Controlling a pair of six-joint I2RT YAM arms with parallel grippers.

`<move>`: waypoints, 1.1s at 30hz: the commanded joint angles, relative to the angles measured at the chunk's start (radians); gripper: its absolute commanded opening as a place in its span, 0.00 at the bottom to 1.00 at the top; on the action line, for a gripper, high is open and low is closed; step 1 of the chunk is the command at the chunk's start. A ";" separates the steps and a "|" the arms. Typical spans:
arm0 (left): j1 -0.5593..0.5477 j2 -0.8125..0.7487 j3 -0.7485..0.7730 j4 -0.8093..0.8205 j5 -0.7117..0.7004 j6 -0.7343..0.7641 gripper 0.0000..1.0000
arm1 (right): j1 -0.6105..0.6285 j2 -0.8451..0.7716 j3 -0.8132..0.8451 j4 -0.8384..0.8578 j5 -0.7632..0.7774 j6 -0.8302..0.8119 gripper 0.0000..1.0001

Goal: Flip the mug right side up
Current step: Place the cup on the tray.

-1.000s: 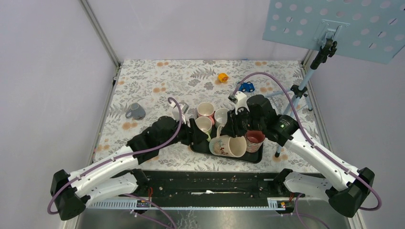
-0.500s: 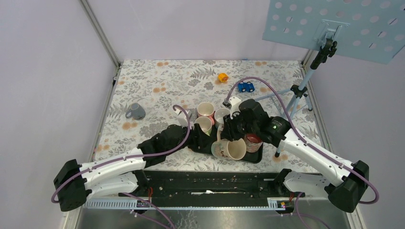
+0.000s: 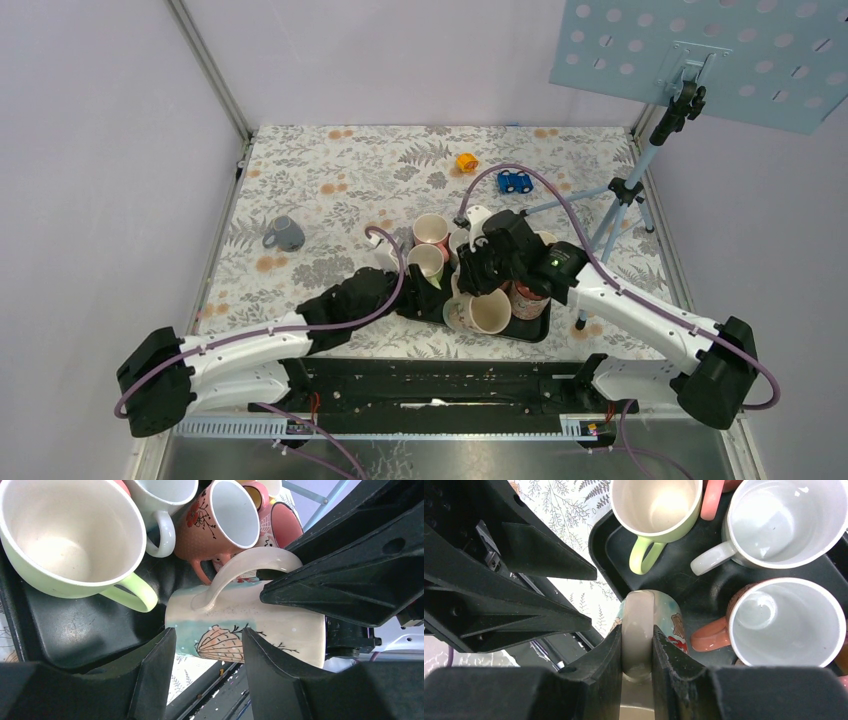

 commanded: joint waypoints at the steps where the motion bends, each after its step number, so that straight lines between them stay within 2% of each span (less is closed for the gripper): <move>1: -0.006 0.011 -0.026 0.101 -0.016 -0.016 0.55 | 0.020 0.007 0.068 0.071 0.021 -0.003 0.00; 9: -0.013 0.027 -0.047 0.129 -0.013 -0.027 0.55 | 0.031 0.050 0.095 0.062 0.055 -0.019 0.00; 21: -0.025 0.051 -0.067 0.163 -0.016 -0.042 0.54 | 0.035 0.097 0.114 0.054 0.027 -0.030 0.00; 33: -0.025 -0.022 -0.079 0.096 -0.074 -0.048 0.54 | 0.043 0.192 0.173 0.017 0.037 -0.038 0.00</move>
